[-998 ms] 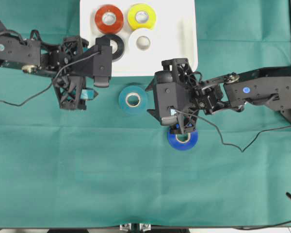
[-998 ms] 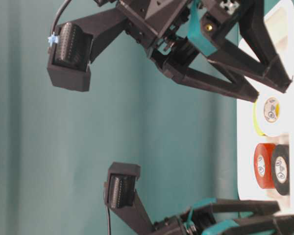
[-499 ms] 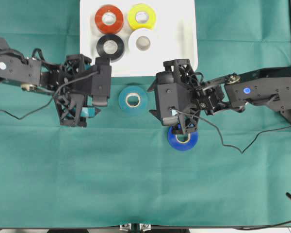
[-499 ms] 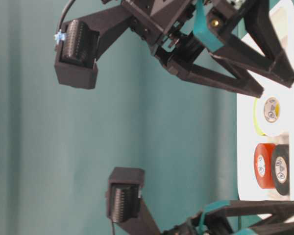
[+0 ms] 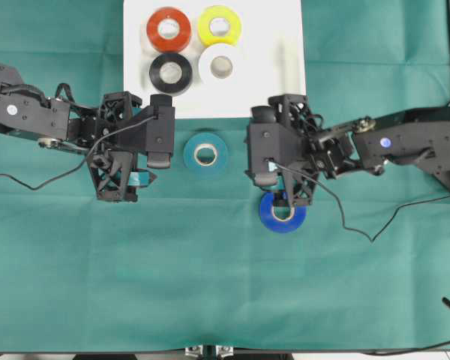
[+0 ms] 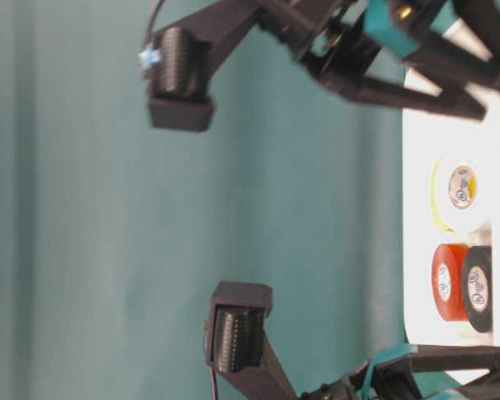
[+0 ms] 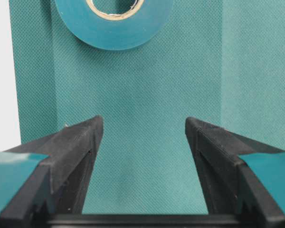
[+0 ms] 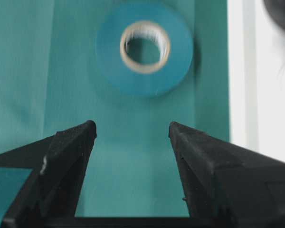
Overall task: Put the tape alternately from left to right into the white case.
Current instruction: 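Lower right gripper into blue roll's hole and grip it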
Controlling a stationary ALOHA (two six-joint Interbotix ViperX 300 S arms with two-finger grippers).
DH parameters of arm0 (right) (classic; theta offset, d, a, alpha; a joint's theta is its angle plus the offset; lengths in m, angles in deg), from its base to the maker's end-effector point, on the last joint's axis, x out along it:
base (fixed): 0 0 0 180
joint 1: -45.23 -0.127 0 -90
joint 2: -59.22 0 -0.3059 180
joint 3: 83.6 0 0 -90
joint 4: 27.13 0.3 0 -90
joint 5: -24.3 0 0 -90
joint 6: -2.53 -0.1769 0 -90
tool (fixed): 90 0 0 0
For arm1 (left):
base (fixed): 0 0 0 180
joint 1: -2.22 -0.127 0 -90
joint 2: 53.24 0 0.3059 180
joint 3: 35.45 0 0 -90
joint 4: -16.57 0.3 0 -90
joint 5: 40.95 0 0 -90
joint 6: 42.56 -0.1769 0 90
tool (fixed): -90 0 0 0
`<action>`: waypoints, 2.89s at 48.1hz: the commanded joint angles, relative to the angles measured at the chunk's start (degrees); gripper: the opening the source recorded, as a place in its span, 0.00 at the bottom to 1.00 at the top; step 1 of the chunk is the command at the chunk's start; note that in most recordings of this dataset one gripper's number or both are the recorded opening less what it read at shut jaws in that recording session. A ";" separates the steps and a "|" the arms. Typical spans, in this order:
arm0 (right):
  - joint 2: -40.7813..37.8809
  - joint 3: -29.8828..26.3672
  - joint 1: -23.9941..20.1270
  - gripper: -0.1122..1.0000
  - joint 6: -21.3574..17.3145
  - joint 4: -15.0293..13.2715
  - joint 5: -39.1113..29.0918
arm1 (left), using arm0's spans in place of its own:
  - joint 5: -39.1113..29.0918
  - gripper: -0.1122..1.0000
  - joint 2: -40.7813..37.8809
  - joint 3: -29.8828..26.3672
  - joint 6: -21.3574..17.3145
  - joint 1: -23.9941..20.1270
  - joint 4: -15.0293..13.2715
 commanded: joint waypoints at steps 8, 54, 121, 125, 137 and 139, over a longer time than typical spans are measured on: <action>4.48 1.76 -3.34 0.74 -2.81 0.18 -0.79 | 0.44 0.97 0.70 -0.79 0.09 0.26 -0.09; 5.71 4.22 -8.61 0.74 -6.86 8.35 -5.45 | 0.26 0.97 0.79 -1.05 0.26 0.26 -0.18; -4.48 3.43 -8.00 0.74 -9.05 8.35 -1.05 | -0.09 0.97 0.88 -1.14 1.05 0.44 -0.18; -4.48 3.43 -8.00 0.74 -9.05 8.35 -0.97 | -0.09 0.97 0.79 -1.05 1.05 0.44 -0.18; -4.48 2.99 -8.00 0.73 -9.14 8.26 -0.97 | -0.09 0.97 0.88 -1.14 1.05 0.53 -0.18; -4.48 2.90 -8.00 0.73 -9.05 8.35 -1.14 | -0.09 0.97 0.88 -1.14 1.05 0.53 -0.18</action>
